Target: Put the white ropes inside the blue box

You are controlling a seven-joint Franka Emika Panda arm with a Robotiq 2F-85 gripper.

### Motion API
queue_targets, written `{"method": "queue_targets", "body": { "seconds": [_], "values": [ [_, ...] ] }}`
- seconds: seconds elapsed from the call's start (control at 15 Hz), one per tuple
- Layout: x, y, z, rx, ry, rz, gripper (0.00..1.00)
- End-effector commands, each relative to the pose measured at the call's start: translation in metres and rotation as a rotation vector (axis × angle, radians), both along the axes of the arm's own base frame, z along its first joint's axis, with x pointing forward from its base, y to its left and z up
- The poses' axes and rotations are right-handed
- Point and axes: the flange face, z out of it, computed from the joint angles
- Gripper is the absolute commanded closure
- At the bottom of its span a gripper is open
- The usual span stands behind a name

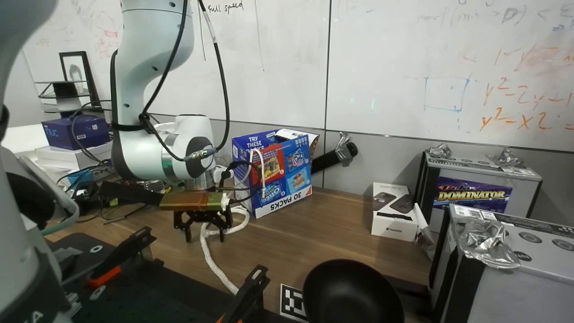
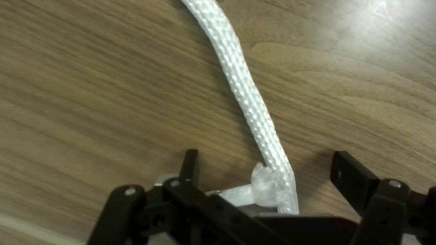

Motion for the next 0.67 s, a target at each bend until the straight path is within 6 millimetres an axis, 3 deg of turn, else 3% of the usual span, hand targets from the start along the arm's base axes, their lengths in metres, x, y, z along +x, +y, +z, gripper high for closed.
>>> {"method": "queue_targets", "body": {
  "seconds": [0.0, 0.6],
  "values": [
    [0.0041, 0.0045, 0.0139, -0.009, -0.043, 0.0, 0.0],
    [0.0054, 0.0, 0.0126, -0.01, -0.033, -0.02, 0.0]
  ]
}}
